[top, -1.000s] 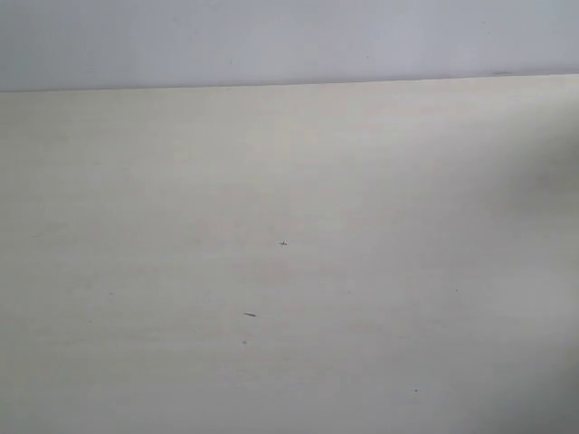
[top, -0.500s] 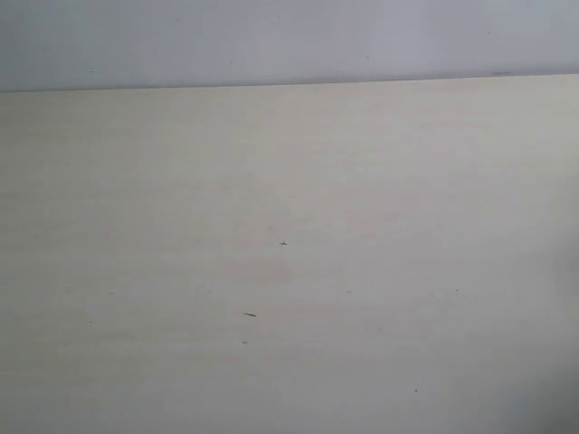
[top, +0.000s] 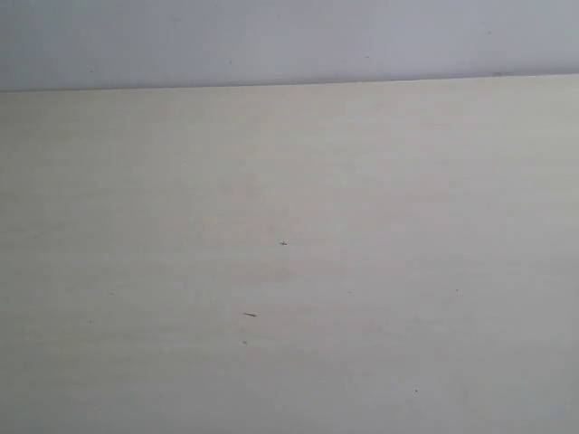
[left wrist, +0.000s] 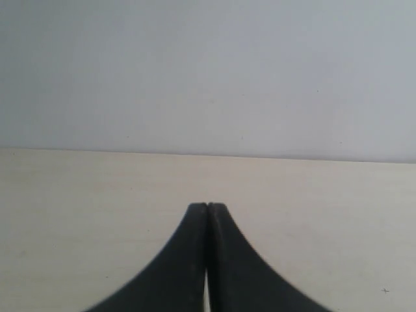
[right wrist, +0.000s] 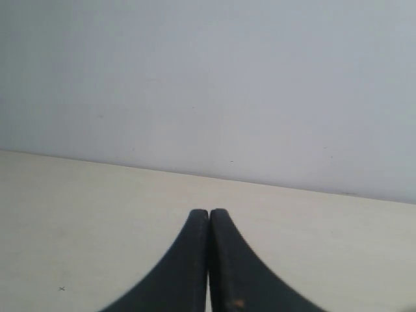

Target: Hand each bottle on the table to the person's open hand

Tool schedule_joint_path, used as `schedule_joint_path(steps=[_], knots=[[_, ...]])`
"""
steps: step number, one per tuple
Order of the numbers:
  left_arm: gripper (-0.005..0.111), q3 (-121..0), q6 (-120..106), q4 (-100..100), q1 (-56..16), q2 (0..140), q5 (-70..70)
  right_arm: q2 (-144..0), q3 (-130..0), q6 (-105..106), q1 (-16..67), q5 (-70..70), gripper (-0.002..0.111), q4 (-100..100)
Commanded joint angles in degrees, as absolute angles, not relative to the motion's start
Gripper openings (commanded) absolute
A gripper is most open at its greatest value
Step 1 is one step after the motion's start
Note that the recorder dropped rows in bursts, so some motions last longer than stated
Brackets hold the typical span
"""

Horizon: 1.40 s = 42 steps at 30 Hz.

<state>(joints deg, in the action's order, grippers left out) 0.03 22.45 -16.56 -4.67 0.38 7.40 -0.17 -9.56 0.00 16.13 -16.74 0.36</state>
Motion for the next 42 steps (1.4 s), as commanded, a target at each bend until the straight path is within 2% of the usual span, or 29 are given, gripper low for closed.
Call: schedule_joint_path(steps=[1,10,13,14,21,33,42], knots=[[0.0,0.0,22.65,-16.33,-4.57,0.0,7.33,0.0,-9.2,0.0,16.0,-16.37,0.0,0.39],[0.0,0.0,22.65,-16.33,-4.57,0.0,7.33,0.0,-8.02,0.0,16.0,-13.59,0.0,1.45],[0.0,0.0,22.65,-16.33,-4.57,0.0,7.33,0.0,0.0,0.0,14.53,1.65,0.0,2.48],[0.0,0.0,22.65,-16.33,-4.57,0.0,7.33,0.0,0.0,0.0,13.04,2.11,0.0,1.15],[0.0,0.0,22.65,-16.33,-4.57,0.0,7.33,0.0,0.0,0.0,5.14,-2.87,0.0,0.0],[0.0,0.0,22.65,-16.33,-4.57,0.0,7.33,0.0,0.0,-0.86,5.15,-7.11,0.0,0.0],[0.0,0.0,22.65,-16.33,-4.57,0.0,7.33,0.0,0.0,-10.35,5.15,-8.86,0.0,6.43]])
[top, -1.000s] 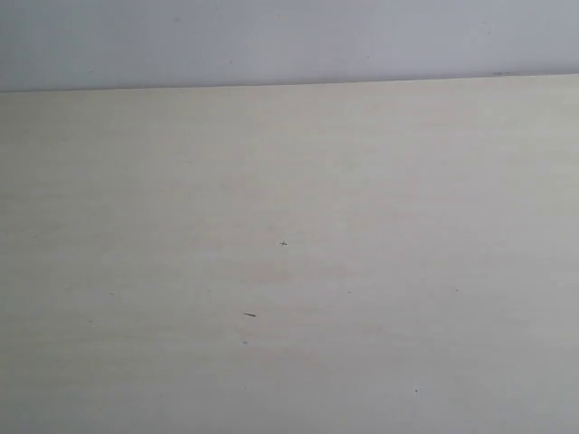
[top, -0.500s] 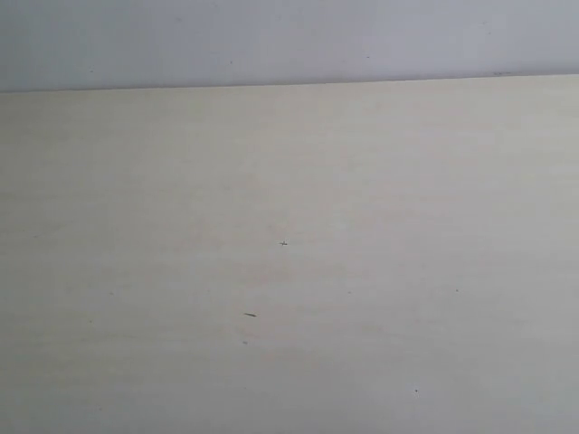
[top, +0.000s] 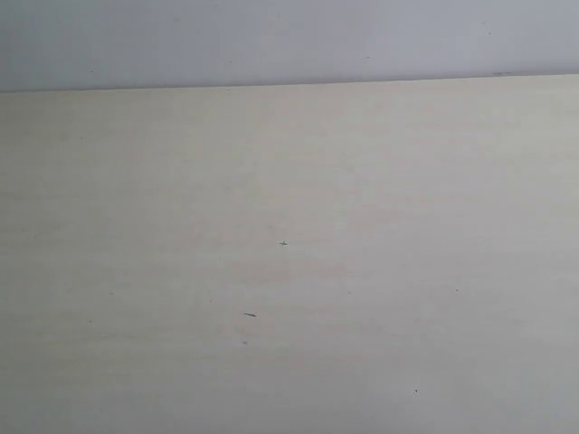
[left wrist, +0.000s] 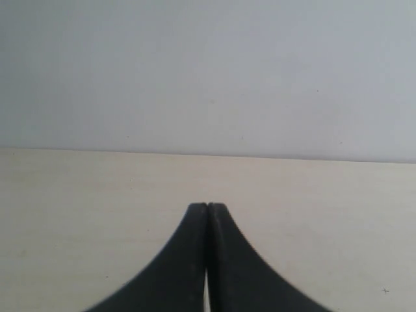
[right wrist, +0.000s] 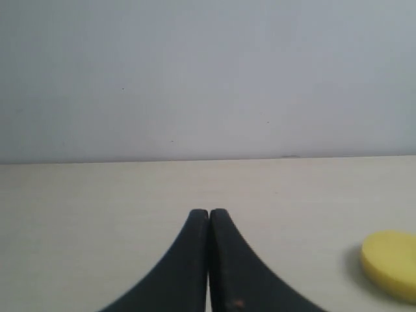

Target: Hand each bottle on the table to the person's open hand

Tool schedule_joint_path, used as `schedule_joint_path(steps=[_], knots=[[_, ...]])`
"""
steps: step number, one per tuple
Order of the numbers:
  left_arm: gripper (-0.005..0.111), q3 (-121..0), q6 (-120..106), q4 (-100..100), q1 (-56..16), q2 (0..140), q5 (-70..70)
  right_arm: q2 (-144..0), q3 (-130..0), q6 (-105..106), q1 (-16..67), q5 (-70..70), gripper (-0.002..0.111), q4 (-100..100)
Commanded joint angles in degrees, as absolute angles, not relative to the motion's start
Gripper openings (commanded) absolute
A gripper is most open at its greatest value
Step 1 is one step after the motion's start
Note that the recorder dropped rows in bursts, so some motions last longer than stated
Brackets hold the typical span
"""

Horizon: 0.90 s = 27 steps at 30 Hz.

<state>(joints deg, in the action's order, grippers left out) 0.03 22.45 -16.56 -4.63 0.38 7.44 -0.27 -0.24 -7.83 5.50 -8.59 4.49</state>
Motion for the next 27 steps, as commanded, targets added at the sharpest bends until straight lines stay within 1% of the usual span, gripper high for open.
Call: schedule_joint_path(steps=[1,27], knots=[[0.0,0.0,22.65,-16.33,-4.57,0.0,7.33,0.0,0.0,-10.35,5.15,-8.86,0.0,6.43],[0.0,0.0,22.65,-16.33,-4.57,0.0,7.33,0.0,0.0,-11.16,5.15,-8.94,0.0,6.06]])
